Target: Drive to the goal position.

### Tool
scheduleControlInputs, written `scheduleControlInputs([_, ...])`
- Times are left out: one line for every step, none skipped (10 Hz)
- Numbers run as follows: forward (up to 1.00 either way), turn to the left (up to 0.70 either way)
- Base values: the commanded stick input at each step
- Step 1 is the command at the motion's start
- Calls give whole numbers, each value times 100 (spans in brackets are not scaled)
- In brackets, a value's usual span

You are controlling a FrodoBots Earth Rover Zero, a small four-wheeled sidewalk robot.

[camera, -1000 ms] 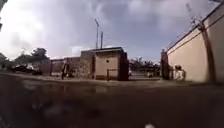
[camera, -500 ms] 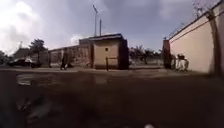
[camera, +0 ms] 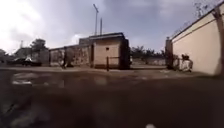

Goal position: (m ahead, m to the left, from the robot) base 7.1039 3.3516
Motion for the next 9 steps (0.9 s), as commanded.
scheduleControlInputs([70,36])
scheduleControlInputs([70,36])
scheduleControlInputs([70,36])
scheduleControlInputs([70,36])
scheduleControlInputs([70,36])
scheduleControlInputs([70,21])
scheduleControlInputs([70,1])
scheduleControlInputs([70,1])
scheduleControlInputs([70,1])
